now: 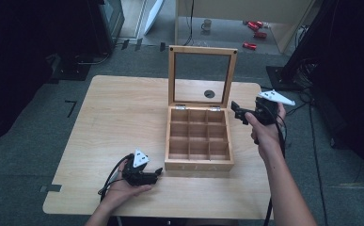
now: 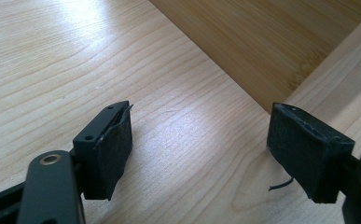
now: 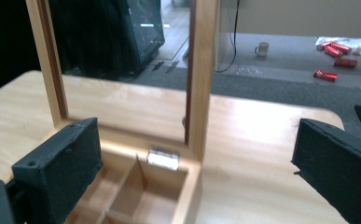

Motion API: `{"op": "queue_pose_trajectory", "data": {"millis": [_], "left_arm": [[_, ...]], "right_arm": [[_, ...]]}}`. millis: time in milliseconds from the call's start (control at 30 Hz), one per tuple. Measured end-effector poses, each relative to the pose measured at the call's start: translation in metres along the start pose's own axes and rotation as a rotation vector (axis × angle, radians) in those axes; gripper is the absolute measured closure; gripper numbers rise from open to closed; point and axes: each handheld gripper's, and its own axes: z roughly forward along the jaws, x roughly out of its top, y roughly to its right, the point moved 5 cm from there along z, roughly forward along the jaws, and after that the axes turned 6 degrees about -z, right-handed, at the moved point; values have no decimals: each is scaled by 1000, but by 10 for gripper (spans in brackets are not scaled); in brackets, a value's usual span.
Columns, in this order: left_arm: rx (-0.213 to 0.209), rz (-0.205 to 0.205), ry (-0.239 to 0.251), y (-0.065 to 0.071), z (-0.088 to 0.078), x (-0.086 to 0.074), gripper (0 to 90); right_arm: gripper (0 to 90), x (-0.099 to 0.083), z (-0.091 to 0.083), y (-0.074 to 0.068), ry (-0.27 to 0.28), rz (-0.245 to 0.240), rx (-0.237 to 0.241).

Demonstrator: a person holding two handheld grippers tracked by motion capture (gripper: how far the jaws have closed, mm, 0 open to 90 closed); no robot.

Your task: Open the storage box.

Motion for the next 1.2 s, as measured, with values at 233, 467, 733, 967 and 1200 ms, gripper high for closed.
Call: {"op": "queue_pose_trajectory", "data": {"millis": [233, 467, 733, 967, 1200], "left_arm": [[2, 3, -1, 0, 0, 0, 223], [4, 4, -3, 1, 0, 0, 224], [6, 6, -3, 1, 0, 0, 224], [7, 7, -3, 1, 0, -1, 224], [8, 6, -3, 1, 0, -1, 225]], "right_arm": [[10, -41, -22, 5, -32, -9, -24], [10, -83, -37, 4, -80, -42, -58], [10, -131, -48, 10, -140, -31, -98], [10, -166, -57, 16, -192, 16, -110], [10, -199, -65, 20, -264, 56, -137]]}}
